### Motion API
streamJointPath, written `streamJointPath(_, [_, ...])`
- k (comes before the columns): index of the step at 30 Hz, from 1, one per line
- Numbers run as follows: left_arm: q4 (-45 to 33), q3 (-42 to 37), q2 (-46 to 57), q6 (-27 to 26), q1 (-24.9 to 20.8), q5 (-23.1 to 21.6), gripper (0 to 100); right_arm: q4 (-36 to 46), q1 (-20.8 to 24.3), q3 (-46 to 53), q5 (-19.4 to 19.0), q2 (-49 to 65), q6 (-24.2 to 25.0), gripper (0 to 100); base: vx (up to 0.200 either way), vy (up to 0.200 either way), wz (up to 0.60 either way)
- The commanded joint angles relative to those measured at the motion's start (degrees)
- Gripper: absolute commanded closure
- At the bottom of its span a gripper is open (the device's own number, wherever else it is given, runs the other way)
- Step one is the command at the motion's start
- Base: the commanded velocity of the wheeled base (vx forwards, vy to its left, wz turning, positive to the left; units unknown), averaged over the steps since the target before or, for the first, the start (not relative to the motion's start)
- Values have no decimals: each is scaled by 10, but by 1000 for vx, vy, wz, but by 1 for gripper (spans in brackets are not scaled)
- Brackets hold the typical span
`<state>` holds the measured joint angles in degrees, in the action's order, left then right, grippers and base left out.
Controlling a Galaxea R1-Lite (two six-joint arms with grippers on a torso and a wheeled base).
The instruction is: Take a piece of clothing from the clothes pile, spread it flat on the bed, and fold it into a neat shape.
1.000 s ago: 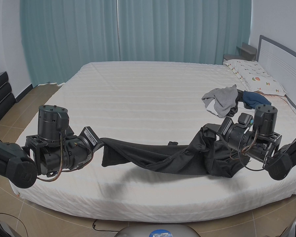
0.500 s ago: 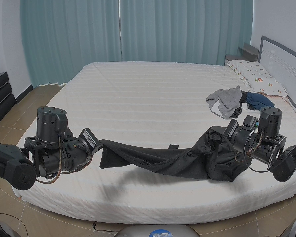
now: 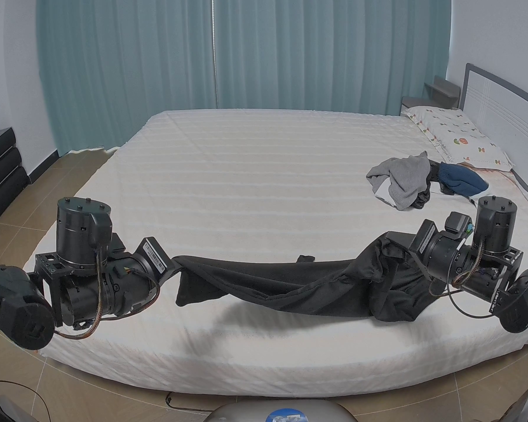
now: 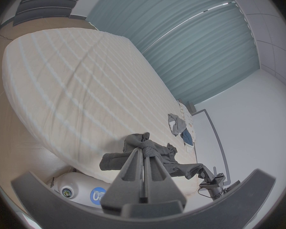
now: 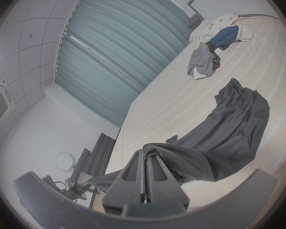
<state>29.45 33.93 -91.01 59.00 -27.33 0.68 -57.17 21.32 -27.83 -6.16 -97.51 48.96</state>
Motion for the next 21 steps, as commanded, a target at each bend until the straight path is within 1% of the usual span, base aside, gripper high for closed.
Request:
streamJointPath(1, [-3,-14,34,-1,-16,3,100,2,6,24,2,51,0,100,-200,0,0])
streamJointPath(6, [-55,-10,89,-2,-34,4,100,21,17,49,5,123,0,100,-200,0,0])
streamJointPath(8, [-76,-4,123,-3,-40,4,100,42,20,54,6,168,0,100,-200,0,0])
streamJointPath(10, [-93,4,151,-5,-43,4,100,69,20,48,6,216,-1,100,0,0,0])
streamJointPath(11, [-93,4,151,-5,-43,4,100,69,20,48,6,216,-1,100,0,0,0])
streamJointPath(12, [-123,19,184,-6,-46,4,100,111,19,32,6,276,-4,100,0,0,0])
streamJointPath(13, [-126,21,187,-6,-46,4,100,115,19,30,6,281,-4,100,0,0,0])
streamJointPath(14, [-158,44,215,-6,-47,4,100,161,19,4,5,336,-8,100,0,0,0])
streamJointPath(16, [-198,73,244,-6,-47,4,100,223,14,-35,-2,399,-11,100,0,0,0])
streamJointPath(17, [-212,85,255,-6,-47,3,100,250,14,-57,-3,420,-11,100,0,0,0])
streamJointPath(18, [-215,90,259,-6,-46,3,100,260,14,-64,-3,427,-11,100,0,0,0])
streamJointPath(19, [-235,117,269,-7,-45,4,100,319,12,-109,-6,450,-11,100,0,0,0])
streamJointPath(20, [-250,147,271,-11,-39,4,100,361,8,-159,-7,455,-11,100,0,0,0])
streamJointPath(21, [-256,159,271,-13,-38,4,100,373,7,-179,-8,454,-11,100,0,0,0])
